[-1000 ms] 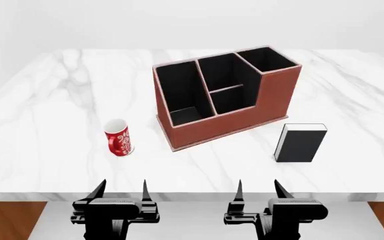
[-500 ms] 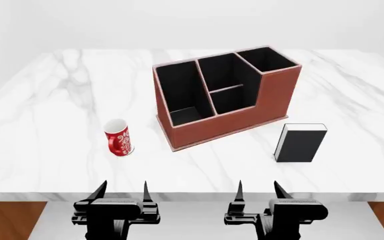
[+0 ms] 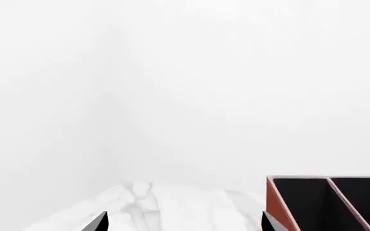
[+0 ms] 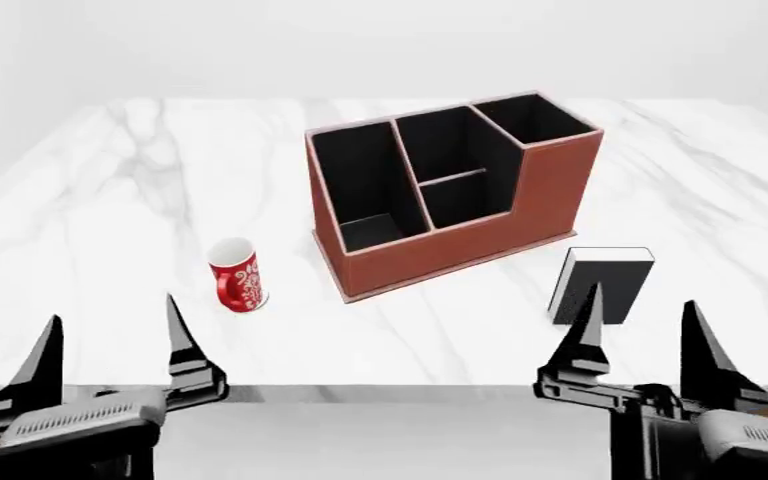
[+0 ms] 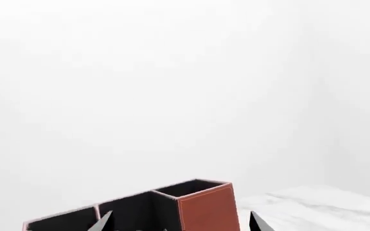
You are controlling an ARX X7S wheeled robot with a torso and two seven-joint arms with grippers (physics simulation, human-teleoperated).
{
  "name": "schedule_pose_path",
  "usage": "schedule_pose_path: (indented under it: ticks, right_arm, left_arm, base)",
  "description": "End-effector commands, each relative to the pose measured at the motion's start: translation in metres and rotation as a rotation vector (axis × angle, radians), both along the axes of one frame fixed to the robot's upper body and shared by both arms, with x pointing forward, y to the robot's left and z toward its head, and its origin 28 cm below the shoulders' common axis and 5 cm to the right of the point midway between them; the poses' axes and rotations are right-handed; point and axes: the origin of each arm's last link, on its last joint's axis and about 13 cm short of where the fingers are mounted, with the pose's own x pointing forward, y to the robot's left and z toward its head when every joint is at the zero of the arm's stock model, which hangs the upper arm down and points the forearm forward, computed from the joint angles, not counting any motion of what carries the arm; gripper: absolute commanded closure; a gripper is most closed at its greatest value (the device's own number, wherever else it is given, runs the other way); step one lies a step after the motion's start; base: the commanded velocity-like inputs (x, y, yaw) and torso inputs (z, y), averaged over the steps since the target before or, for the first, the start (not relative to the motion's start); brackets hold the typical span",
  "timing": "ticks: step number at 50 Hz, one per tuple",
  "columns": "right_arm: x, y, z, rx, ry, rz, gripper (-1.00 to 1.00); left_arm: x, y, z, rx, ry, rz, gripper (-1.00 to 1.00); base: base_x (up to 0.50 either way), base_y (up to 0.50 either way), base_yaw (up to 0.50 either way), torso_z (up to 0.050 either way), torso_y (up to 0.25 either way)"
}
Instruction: Pick up the book and place it in the back compartment of the caddy.
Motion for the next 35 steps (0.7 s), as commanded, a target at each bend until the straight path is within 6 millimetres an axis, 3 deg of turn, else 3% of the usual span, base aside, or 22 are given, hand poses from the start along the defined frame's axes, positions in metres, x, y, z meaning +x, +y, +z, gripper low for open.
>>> schedule_pose_path:
  ticks: [1,10,35]
  right_arm:
    - [-0.0184,-0.0198,0.0347,0.055,-0.292,-0.12,-1.0]
    - [-0.0273,-0.0256,0.0418,0.059,-0.415,-0.188,-1.0]
    - [-0.0223,-0.0171,0.0341,0.018,-0.36,-0.105,-1.0]
  left_arm:
    - [-0.0197,0.0236,0.0364,-0.006,-0.238,0.154,-1.0]
    - [-0.0256,0.0295,0.04,-0.027,-0.29,0.201,-1.0]
    - [-0.0243,0.0311,0.0353,-0.038,-0.271,0.209,-1.0]
  base:
    - [0.0,0.0,0.0,0.0,0.0]
    - [0.08,0.0,0.0,0.0,0.0]
    - [0.49,0.0,0.0,0.0,0.0]
